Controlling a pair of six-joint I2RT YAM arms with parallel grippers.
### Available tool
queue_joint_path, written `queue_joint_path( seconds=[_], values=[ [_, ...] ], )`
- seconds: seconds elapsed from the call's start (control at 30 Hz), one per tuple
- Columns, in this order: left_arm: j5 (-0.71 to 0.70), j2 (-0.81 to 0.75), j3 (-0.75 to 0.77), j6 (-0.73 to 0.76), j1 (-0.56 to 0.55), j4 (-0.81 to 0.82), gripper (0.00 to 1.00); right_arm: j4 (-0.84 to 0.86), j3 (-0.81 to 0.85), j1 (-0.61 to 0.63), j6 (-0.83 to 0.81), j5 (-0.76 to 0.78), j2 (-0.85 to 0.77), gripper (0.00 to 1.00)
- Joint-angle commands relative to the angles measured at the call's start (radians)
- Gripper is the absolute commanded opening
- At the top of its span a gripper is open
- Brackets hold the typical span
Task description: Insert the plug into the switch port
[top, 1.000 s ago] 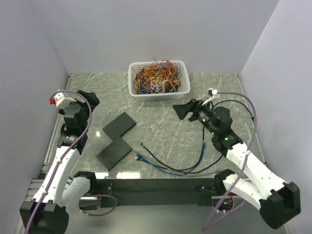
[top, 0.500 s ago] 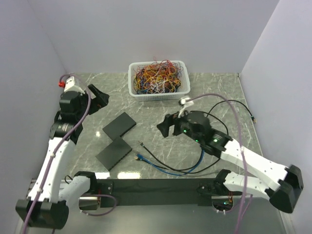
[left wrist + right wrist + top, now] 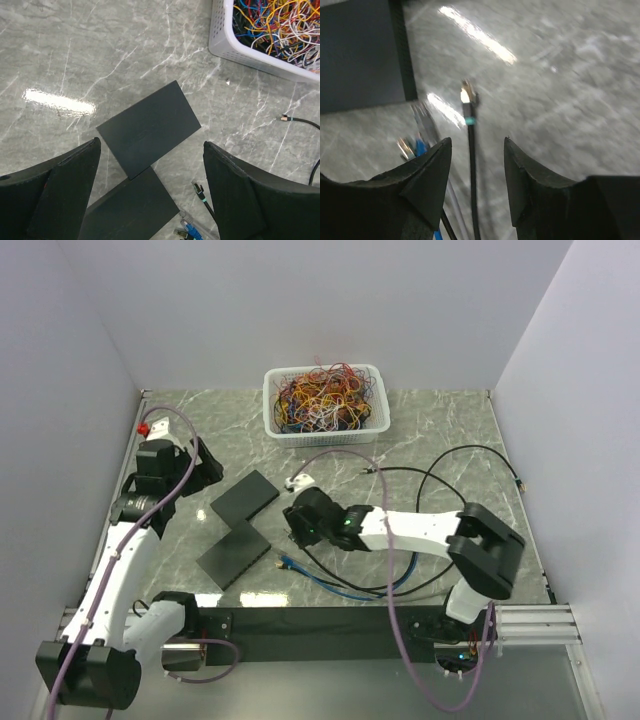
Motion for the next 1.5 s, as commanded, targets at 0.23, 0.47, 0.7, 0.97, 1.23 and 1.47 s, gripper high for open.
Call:
queue_joint_path(
  seconds=[0.23, 0.47, 0.7, 0.97, 1.23, 1.47],
  values=[
    [-0.026, -0.050, -0.005, 0.012, -0.001, 0.006, 0.89, -0.002, 0.124, 0.011, -0.017, 0.060, 0.118, 0.52],
    [-0.027, -0.063, -0.008, 0.014, -0.001, 0.006, 0.89, 0.011, 0.127, 0.012, -0.002, 0.031, 0.169, 0.49],
    [-0.033, -0.066, -0.008, 0.012, -0.001, 0.002, 0.88, -0.011, 0.162, 0.015, 0.006, 0.024, 0.229, 0.44],
    [-0.041, -0.064, -0.008, 0.011, -0.001, 0.002, 0.88, -0.023, 0.173, 0.018, 0.010, 0.034, 0.261, 0.39],
    [-0.006, -0.083, -0.002, 0.008, -0.001, 0.008, 0.89, -0.022, 0.151, 0.020, 0.007, 0.073, 0.220, 0.09],
    [0.295, -0.161, -0.127, -0.213, -0.029, 0.238, 0.83, -0.032, 0.128, 0.020, -0.020, 0.143, 0.002, 0.09]
  ],
)
